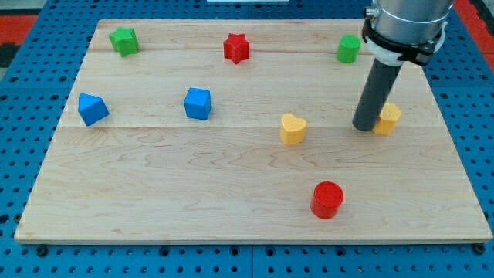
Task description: Slide the yellow heart to the right side of the red circle
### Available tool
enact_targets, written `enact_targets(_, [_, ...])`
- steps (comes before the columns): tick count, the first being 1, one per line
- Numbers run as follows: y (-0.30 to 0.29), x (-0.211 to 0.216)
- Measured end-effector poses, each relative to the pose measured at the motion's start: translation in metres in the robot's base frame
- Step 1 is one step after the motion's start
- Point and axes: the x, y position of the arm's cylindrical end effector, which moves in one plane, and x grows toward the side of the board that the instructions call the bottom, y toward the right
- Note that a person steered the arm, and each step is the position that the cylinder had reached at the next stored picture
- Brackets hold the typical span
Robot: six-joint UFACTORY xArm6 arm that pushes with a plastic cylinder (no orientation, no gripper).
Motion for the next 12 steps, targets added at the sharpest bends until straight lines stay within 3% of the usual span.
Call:
enact_targets(1, [-0.034, -0.04])
enact_targets(2, [-0.079, -0.006])
enact_targets(3, [-0.065, 0.035])
enact_targets(5, [-0.084, 0.01])
enact_targets(8, [-0.14, 0.023])
enact_targets(11, [-0.129, 0.059])
enact_targets(12, [-0.083, 0.077])
